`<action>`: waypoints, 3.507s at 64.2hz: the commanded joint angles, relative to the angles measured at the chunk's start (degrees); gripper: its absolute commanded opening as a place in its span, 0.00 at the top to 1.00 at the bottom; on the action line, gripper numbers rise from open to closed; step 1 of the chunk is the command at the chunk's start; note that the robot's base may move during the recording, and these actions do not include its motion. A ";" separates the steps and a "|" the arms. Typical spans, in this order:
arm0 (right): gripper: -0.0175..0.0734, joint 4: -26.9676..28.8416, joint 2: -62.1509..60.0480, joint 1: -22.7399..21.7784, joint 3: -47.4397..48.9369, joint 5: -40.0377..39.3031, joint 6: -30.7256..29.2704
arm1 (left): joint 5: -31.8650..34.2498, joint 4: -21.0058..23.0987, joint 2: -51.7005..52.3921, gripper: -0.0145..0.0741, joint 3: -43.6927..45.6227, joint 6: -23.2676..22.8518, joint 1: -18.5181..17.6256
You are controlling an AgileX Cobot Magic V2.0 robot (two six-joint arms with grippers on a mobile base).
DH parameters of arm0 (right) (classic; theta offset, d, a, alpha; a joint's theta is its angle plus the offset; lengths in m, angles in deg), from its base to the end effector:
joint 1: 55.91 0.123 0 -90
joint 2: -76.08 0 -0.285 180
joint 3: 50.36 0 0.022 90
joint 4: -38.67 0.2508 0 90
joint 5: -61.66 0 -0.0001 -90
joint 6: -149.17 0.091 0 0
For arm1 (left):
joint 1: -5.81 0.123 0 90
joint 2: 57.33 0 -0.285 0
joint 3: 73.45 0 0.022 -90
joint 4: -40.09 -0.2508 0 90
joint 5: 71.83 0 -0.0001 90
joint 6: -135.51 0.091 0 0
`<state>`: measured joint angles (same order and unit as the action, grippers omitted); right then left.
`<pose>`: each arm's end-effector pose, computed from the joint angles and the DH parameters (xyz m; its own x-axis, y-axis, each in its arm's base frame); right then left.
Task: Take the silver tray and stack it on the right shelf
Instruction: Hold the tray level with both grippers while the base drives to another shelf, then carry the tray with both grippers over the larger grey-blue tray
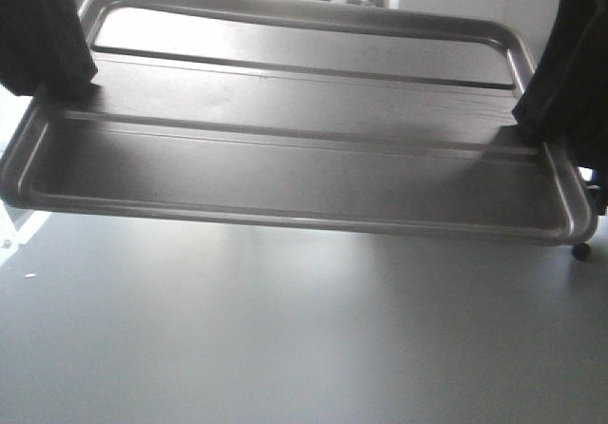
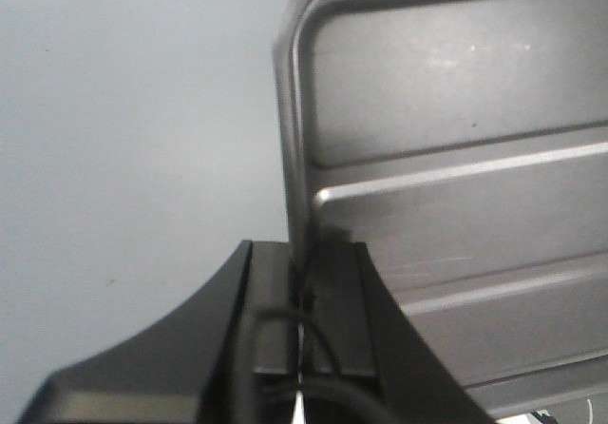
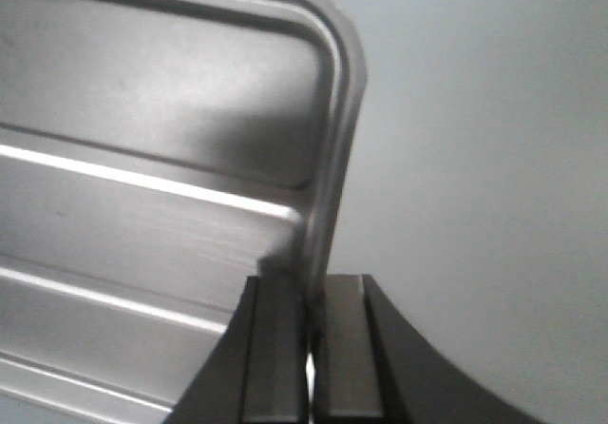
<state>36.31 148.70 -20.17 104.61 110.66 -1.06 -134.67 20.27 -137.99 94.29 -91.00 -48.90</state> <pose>0.1772 0.1241 0.3074 -0.8668 -0.0414 -0.4970 -0.1817 0.9543 0.2373 0.1627 -0.1824 0.3352 -0.8394 0.1889 -0.5096 0.2454 0.9684 -0.0452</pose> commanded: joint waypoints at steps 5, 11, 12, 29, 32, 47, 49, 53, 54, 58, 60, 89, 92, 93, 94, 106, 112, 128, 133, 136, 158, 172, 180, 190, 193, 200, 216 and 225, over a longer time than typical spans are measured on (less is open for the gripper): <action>0.75 -1.81 -1.53 -0.27 1.81 -3.41 -1.08 | -1.22 -1.82 1.53 0.94 1.32 1.87 -0.48; 0.75 -1.81 -1.53 -0.27 1.81 -3.41 -1.08 | -1.22 -1.82 1.53 0.94 1.32 1.87 -0.48; 0.75 -1.81 -1.53 -0.27 1.81 -3.41 -1.08 | -1.22 -1.82 1.53 0.94 1.32 1.87 -0.48; 0.75 -1.81 -1.53 -0.27 1.81 -3.41 -1.08 | -1.22 -1.82 1.53 0.94 1.32 1.87 -0.48; 0.75 -1.81 -1.53 -0.27 1.81 -3.41 -1.08 | -1.22 -1.82 1.53 0.94 1.32 1.87 -0.48; 0.75 -1.81 -1.48 -0.27 1.81 -3.41 -1.08 | -1.22 -1.97 1.53 0.94 1.32 1.87 -0.48; 0.75 -1.81 -1.48 -0.27 1.81 -3.41 -1.08 | -1.22 -1.97 1.53 0.94 1.32 1.87 -0.48; 0.75 -1.81 -1.48 -0.27 1.81 -3.41 -1.08 | -1.22 -1.86 1.53 0.94 1.32 1.87 -0.48; 0.75 -1.81 -1.48 -0.27 1.81 -3.41 -1.08 | -1.22 -1.86 1.53 0.94 1.32 1.87 -0.48; 0.75 -1.81 -1.48 -0.27 1.81 -3.41 -1.08 | -1.22 -1.86 1.53 0.94 1.32 1.87 -0.48; 0.75 -1.81 -1.48 -0.27 1.81 -3.41 -1.08 | -1.22 -1.86 1.53 0.94 1.32 1.87 -0.48; 0.75 -1.81 -1.48 -0.27 1.81 -3.41 -1.08 | -1.22 -2.02 1.53 0.94 1.32 1.87 -0.48; 0.75 -1.81 -1.48 -0.27 1.81 -3.41 -1.08 | -1.22 -2.16 1.53 0.94 1.32 1.87 -0.48; 0.75 -1.81 -1.48 -0.27 1.81 -3.41 -1.08 | -1.22 -2.15 1.53 0.94 1.32 1.87 -0.48; 0.75 -1.81 -1.48 -0.27 1.81 -3.41 -1.08 | -1.22 -2.15 1.53 0.94 1.32 1.87 -0.48; 0.75 -1.81 -1.48 -0.27 1.81 -3.35 -1.08 | -1.22 -2.15 1.53 0.94 1.32 1.87 -0.48; 0.75 -1.81 -1.48 -0.27 1.81 -3.35 -1.08 | -1.22 -2.15 1.53 0.94 1.32 1.87 -0.48; 0.75 -1.81 -1.48 -0.27 1.81 -3.35 -1.08 | -1.22 -2.15 1.53 0.94 1.32 1.87 -0.48; 0.75 -1.81 -1.48 -0.27 1.81 -3.35 -1.08 | -1.22 -2.15 1.53 0.94 1.32 1.87 -0.48; 0.75 -1.81 -1.48 -0.27 1.81 -3.35 -1.08 | -1.22 -2.15 1.53 0.94 1.32 1.87 -0.48; 0.75 -1.81 -1.48 -0.27 1.81 -3.35 -1.08 | -1.22 -2.15 1.53 0.94 1.32 1.87 -0.48; 0.75 -1.81 -1.48 -0.27 1.81 -3.35 -1.08 | -1.22 -2.15 1.53 0.94 1.32 1.87 -0.48; 0.75 -1.81 -1.48 -0.27 1.81 -3.35 -1.08 | -1.22 -2.15 1.53 0.94 1.32 1.87 -0.48; 0.75 -1.81 -1.48 -0.27 1.81 -3.35 -1.08 | -1.22 -2.15 1.53 0.94 1.32 1.87 -0.48; 0.75 -1.81 -1.48 -0.27 1.81 -3.35 -1.08 | -1.22 -2.15 1.53 0.94 1.32 1.87 -0.48; 0.75 -1.81 -1.48 -0.27 1.81 -3.35 -1.08 | -1.22 -2.15 1.53 0.94 1.32 1.87 -0.48; 0.75 -1.81 -1.48 -0.27 1.81 -3.35 -1.08 | -1.22 -2.15 1.53 0.94 1.32 1.87 -0.48; 0.75 -1.81 -1.48 -0.27 1.81 -3.35 -1.08 | -1.22 -2.15 1.53 0.94 1.32 1.87 -0.48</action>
<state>36.31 148.70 -20.17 104.61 110.66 -1.06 -134.66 20.16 -137.99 94.29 -91.00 -48.90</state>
